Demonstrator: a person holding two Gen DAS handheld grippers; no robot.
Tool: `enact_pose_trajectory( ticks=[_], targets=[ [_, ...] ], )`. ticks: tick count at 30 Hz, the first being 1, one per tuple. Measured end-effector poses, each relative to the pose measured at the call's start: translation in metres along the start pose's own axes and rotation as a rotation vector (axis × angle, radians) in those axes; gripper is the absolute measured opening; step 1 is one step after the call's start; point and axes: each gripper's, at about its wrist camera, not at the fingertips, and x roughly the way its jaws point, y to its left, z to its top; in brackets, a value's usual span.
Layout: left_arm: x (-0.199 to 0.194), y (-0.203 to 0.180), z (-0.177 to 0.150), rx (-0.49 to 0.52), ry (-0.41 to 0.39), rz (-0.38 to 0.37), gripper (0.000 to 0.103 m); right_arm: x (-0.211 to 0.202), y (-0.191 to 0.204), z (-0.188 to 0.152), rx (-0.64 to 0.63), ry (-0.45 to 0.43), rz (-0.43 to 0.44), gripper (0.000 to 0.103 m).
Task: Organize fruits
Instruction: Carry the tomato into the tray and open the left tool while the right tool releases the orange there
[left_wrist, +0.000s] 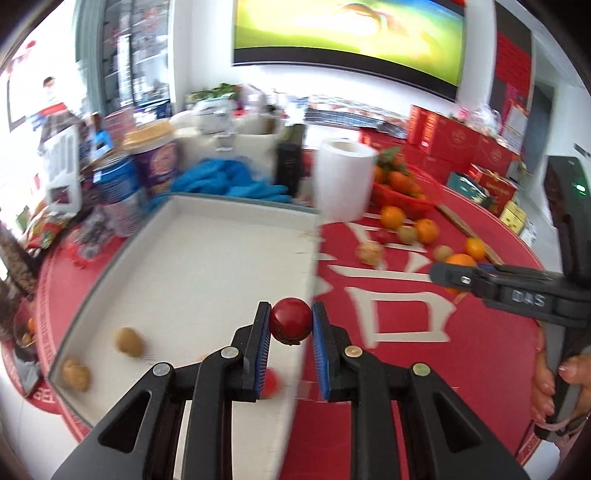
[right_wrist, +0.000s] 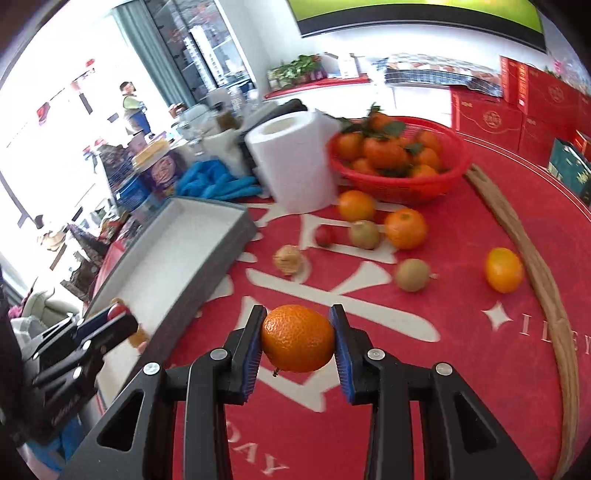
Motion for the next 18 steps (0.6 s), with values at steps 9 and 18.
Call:
enact_pose_trajectory(
  ticks=[9, 18],
  targets=[
    [0.004, 0.06, -0.009, -0.071, -0.011, 0.096, 0.024, 0.024, 0.063, 0.007, -0.088, 0.027, 0.031, 0.036],
    [0.015, 0.101, -0.029, -0.14, 0.018, 0.155, 0.024, 0.055, 0.127, 0.008, -0.201, 0.059, 0.056, 0.036]
  ],
)
